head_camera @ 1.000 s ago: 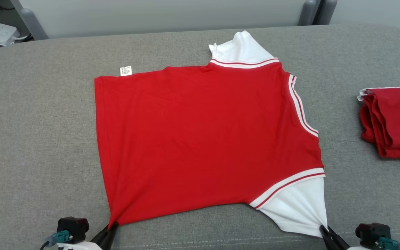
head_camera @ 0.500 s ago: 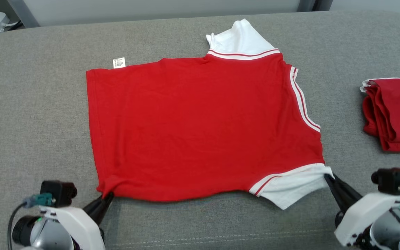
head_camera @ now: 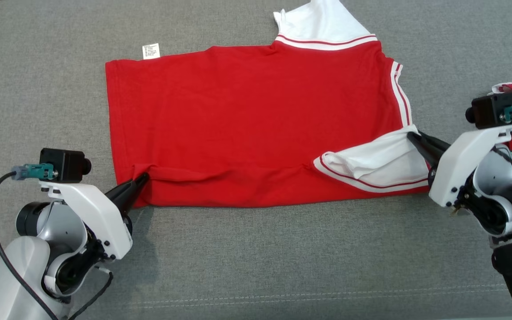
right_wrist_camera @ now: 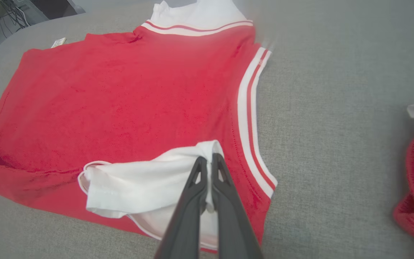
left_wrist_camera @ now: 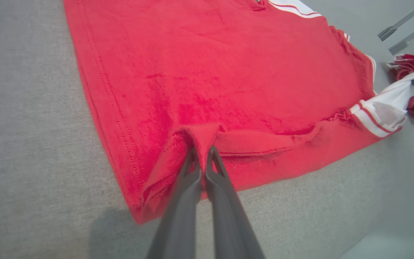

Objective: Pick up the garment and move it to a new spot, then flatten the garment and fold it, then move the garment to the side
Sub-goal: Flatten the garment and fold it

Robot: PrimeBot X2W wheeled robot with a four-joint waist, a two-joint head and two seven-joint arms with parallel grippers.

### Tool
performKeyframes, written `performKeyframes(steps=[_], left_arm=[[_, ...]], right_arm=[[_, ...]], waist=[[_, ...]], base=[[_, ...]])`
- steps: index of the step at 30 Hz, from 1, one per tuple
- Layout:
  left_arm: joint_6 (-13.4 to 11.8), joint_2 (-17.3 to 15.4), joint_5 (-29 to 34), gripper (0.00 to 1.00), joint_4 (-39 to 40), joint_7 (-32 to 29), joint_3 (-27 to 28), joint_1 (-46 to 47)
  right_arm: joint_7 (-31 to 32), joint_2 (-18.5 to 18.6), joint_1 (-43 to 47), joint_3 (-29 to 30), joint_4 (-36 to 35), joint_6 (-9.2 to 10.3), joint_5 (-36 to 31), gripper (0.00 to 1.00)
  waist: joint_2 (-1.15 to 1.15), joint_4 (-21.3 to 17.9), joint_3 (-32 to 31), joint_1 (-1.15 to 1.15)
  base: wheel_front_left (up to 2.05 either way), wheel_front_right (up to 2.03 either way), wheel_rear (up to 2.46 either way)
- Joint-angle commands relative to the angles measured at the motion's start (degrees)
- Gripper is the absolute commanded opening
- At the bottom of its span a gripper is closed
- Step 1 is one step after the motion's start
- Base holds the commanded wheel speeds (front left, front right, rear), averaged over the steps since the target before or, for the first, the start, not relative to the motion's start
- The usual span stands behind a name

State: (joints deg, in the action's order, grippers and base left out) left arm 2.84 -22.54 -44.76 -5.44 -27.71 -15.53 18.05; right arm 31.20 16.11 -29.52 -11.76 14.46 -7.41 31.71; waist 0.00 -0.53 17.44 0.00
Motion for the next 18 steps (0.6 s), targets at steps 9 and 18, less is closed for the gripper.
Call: performKeyframes(steps=[9,18], left_arm=[[2.63,0.09,-1.66,0.00,-8.43,2.22,2.11,9.74],[3.65,1.10,-2.70,0.00,-13.63,5.18,1.87,12.71]], right_arm=[[-3.83,1.52,-12.90,-6.55,12.05,-0.08,5.09,0.00],[-10.04,1.67,-18.49,-10.34,20.24,-0.08,9.89,0.16]], waist=[[0.00,1.09,3.06,0.00],[0.00,1.42,4.11,0.00]], base=[[0.00,0.00,0.00],[0.00,0.00,0.00]])
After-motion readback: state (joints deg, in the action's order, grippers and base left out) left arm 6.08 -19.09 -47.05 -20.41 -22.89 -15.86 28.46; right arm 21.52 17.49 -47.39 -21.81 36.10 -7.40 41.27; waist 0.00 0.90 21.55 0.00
